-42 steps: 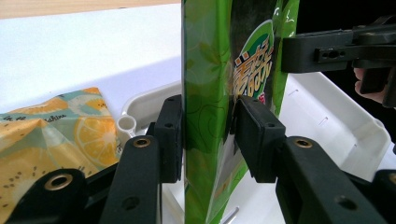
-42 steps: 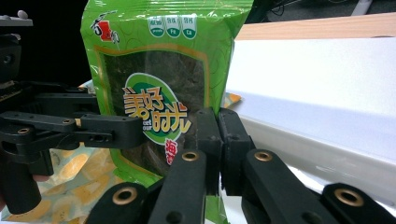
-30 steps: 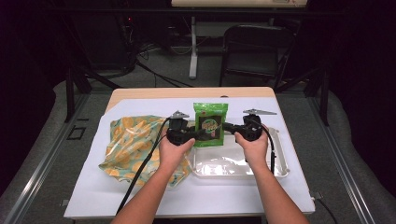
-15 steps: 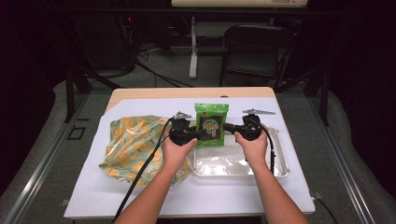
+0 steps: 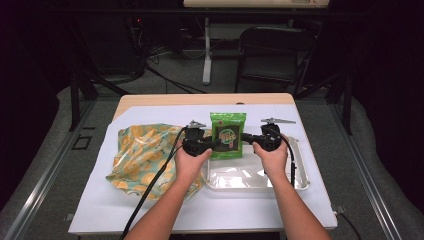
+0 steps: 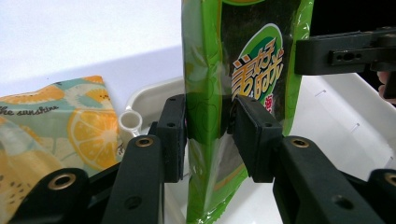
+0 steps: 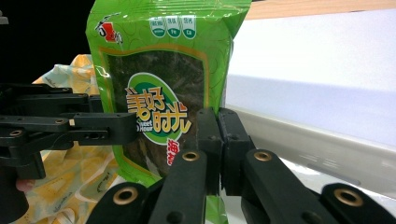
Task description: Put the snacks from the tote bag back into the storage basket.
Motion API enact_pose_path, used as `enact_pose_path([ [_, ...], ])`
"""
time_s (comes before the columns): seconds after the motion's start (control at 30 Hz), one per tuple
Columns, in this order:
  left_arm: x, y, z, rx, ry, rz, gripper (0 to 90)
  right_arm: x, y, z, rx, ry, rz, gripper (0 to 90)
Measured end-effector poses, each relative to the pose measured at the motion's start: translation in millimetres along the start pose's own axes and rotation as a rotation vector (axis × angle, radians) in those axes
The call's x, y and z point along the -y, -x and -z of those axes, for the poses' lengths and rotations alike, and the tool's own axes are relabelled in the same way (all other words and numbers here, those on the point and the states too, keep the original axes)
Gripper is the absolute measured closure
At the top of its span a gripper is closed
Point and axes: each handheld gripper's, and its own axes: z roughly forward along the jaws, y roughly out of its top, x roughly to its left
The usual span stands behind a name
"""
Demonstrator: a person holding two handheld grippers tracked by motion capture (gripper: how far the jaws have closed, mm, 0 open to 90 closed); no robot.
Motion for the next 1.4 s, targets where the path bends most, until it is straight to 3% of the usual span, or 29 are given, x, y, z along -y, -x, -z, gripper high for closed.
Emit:
enact_pose_path([
  [0.37,2.4,0.3,-5.6,0.003,-0.02,0.02,64.9,1.8,2.0,1.5,-0.003,-0.013,-0.011,88.7],
  [0.9,7.7,-4.7,-25.3,-0.042,-0.083,0.07,65.5,8.9,7.2,-12.1,0.058,-0.071,-0.021,88.3],
  [1.13,6.2,-6.8,-30.8,-0.048,-0.086,0.085,66.2,9.3,6.9,-16.3,0.08,-0.055,-0.025,84.3],
  [1.27,6.3,-7.8,-32.9,-0.051,-0.087,0.093,66.7,9.7,8.3,-18.4,0.07,-0.054,-0.046,81.2],
  [1.4,6.3,-8.1,-34.4,-0.068,-0.084,0.095,67.0,10.3,8.1,-21.7,0.079,-0.052,-0.025,78.6],
])
